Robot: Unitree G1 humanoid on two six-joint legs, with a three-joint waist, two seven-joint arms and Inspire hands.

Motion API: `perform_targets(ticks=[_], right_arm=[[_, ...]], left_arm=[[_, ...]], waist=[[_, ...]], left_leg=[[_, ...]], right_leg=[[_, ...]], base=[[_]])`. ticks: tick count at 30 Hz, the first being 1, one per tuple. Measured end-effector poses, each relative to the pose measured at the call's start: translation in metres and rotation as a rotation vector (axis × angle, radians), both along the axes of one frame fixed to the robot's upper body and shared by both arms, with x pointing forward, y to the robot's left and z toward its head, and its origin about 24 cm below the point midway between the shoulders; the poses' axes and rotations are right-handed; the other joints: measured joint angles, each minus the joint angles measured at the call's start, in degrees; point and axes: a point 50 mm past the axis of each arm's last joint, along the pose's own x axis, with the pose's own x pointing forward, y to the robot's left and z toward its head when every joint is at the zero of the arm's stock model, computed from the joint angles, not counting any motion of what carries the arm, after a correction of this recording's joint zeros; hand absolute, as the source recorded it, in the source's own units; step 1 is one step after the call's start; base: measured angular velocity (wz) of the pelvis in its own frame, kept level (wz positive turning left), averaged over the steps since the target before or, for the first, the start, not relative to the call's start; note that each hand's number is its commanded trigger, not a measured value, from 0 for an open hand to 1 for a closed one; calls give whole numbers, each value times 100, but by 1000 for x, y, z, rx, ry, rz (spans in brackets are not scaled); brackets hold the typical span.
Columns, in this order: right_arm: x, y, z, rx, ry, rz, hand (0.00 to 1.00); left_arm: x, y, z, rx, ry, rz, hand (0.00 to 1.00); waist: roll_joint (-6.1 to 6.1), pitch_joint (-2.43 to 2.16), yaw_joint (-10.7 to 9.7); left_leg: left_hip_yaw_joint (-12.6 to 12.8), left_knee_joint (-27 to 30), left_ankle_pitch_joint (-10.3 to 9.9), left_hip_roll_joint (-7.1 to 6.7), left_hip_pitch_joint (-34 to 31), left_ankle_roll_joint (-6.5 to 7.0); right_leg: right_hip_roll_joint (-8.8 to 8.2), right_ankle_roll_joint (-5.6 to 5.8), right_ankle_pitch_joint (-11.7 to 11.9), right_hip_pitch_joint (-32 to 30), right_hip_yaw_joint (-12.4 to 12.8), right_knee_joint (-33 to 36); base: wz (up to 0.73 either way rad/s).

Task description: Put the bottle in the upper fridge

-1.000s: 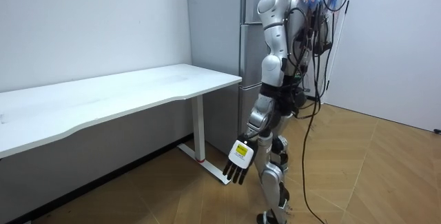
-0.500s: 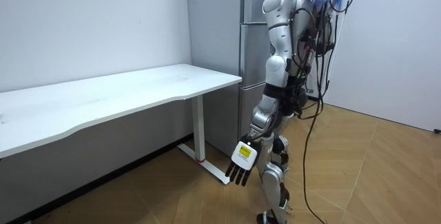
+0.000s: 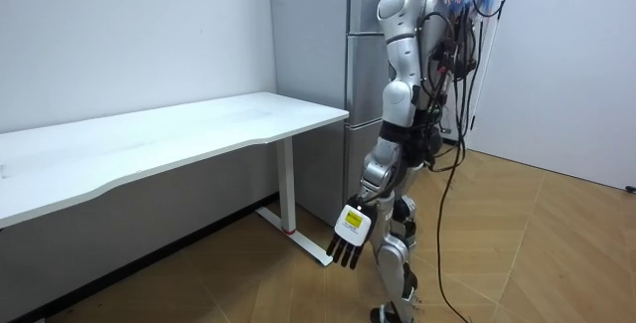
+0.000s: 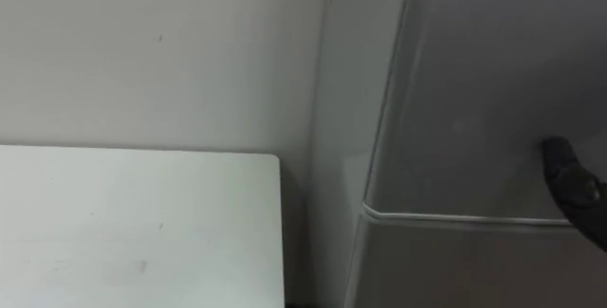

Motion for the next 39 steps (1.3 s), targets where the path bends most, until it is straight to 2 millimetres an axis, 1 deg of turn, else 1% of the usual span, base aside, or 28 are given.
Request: perform_targets(ticks=[4,5,6,10,11,14,15,21,26,31,33,34,36,37,38,39], right_arm=[[7,-1,-8,-18,47,2,0],[9,1,-10,-23,63,18,0],[10,1,-11,-23,73,23,0],[13,-2,-17,-45,105,1,0],[14,-3,-20,-51,116,-5,0],[19,-5,-31,-74,152,-21,0],[21,-6,-34,-79,161,-23,0],[29,-10,-45,-131,222,-53,0],[32,-14,-52,-120,251,-64,0],[31,-19,-53,-22,242,-37,0],[29,-25,-51,63,213,-10,0],[28,-27,-51,85,208,-11,0],[24,-41,-55,196,196,-34,0],[22,-46,-57,229,190,-42,0],[19,-55,-61,297,191,-65,0],[18,-61,-67,372,200,-75,0]], left_arm=[[5,-2,-1,-10,-1,-40,0],[6,-3,-1,-12,0,-44,0],[7,-3,-1,-12,0,-44,0],[6,0,0,-8,18,-52,0],[5,1,0,-6,25,-53,0],[2,6,2,4,46,-73,0],[1,7,3,5,51,-76,0],[6,6,4,-3,42,-107,0],[11,5,4,-6,24,-124,0],[10,4,4,-7,27,-127,0],[6,3,4,-9,33,-122,0],[5,3,4,-10,34,-121,0],[0,3,4,-7,40,-107,0],[-1,3,5,-6,41,-100,0],[-4,3,5,-3,43,-88,0],[-7,2,5,0,48,-73,0]], waist=[[17,0,0],[4,10,4],[4,10,18],[7,8,8],[-11,14,12],[-32,-5,21],[-47,-5,21],[-40,-9,29],[-25,-18,41],[-12,-27,27],[34,-54,10],[43,-59,3],[93,-88,-35],[105,-96,-44],[123,-102,-71],[140,-98,-118]], left_leg=[[-2,-11,-6,21,6,-3],[-4,-9,-6,25,6,-3],[-9,-8,-6,26,4,-3],[-59,23,-2,49,-29,3],[-62,23,3,51,-28,11],[-67,27,12,51,4,27],[-67,38,13,49,6,32],[-73,132,0,27,4,92],[-128,190,-8,17,4,120],[-123,187,3,21,6,139],[-139,187,1,28,6,143],[-150,187,1,28,6,144],[-207,186,-1,20,3,147],[-223,185,-1,20,2,148],[-258,185,-2,20,2,150],[-304,181,-1,19,2,151]], right_leg=[[4,-30,53,37,-53,-65],[6,-34,73,49,-62,-89],[6,-36,93,60,-66,-112],[22,-25,219,156,-126,-310],[26,-18,255,190,-131,-363],[29,-6,316,275,-140,-412],[26,3,346,298,-140,-459],[-4,39,444,383,-133,-569],[-12,61,519,469,-139,-638],[-21,66,568,476,-137,-666],[-21,71,570,490,-142,-675],[-21,73,572,500,-146,-682],[-22,83,584,547,-211,-748],[-26,83,584,552,-223,-746],[-43,87,578,567,-279,-730],[-54,89,558,563,-316,-692]], base=[[0],[0],[0],[5],[5],[0],[0],[0],[2],[0],[4],[10],[13],[16],[18],[17]])
